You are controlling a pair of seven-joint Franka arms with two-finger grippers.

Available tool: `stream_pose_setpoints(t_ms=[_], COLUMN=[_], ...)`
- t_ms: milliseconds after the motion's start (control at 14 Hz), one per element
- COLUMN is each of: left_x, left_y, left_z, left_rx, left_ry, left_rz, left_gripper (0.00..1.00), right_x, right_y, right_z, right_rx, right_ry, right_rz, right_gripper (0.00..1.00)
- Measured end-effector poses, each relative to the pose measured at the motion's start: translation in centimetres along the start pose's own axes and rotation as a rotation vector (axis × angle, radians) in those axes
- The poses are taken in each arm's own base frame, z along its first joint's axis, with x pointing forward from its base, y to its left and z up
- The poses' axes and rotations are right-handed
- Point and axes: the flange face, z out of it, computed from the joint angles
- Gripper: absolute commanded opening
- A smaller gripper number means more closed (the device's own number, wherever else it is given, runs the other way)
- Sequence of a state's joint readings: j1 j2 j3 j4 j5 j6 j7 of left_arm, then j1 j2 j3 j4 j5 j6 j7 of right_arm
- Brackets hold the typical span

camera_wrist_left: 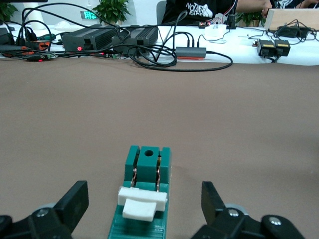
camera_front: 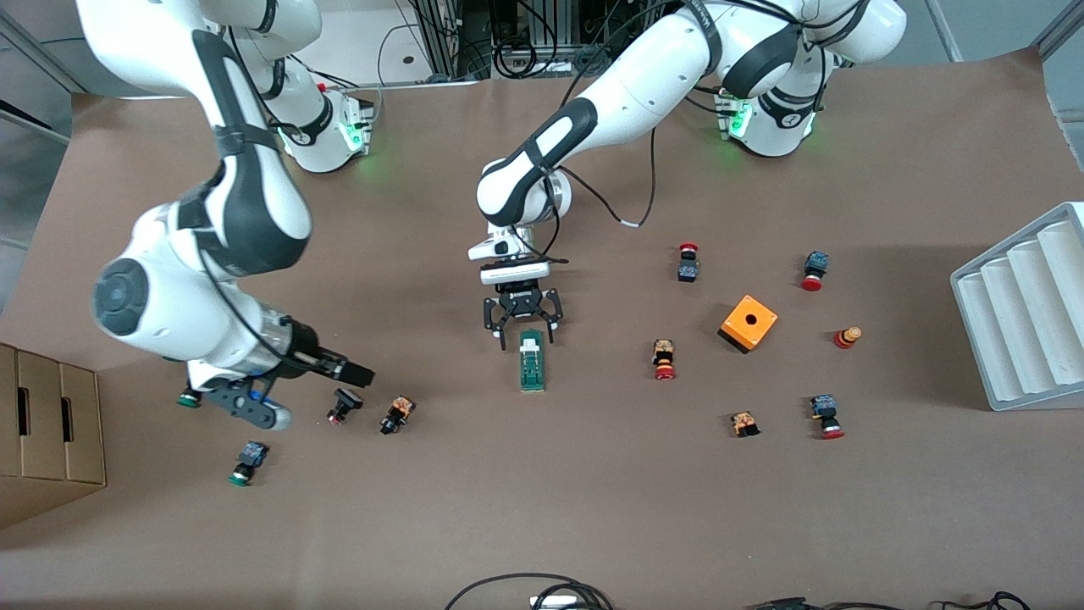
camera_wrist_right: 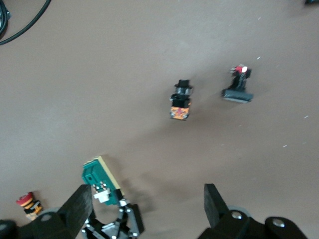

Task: Close load switch with both arms
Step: 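Hold the switch with the left gripper while the right gripper reaches the handle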

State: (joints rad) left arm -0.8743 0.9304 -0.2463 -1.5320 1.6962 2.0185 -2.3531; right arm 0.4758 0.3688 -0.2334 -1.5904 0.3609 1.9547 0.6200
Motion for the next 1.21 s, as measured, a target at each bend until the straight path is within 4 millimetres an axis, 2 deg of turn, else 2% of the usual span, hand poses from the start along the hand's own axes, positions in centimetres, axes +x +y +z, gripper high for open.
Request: stream_pose_setpoints(t_ms=[214,500,857,1214], left_x=[-0.2,-1.7,-4.2,-4.9], left_y=[0.2,0.3,0.4,0.8], left_z=[-0.6,-1.5,-2.0,-1.2], left_rx=[0.021,0.020,-0.009,-0.009], left_ry=[0.036,0.100,0.118,0.122], left_rz=[-0.005,-0.032,-0.030,-0.047], left_gripper=[1.00,1.00,1.00,0.99], right_x=[-2.0,-4.4,-5.0,-7.0], right_y=[-2.8,-6.0,-7.7,-10.7], right_z=[2.5,5.7,8.0,11.5], right_rx=[0.003,0.014,0.015,0.005], right_ry=[0.011,0.039,0.051,0.043], right_rz=[0.112,0.245,0.405,0.555], right_gripper=[1.00,1.00,1.00,1.00])
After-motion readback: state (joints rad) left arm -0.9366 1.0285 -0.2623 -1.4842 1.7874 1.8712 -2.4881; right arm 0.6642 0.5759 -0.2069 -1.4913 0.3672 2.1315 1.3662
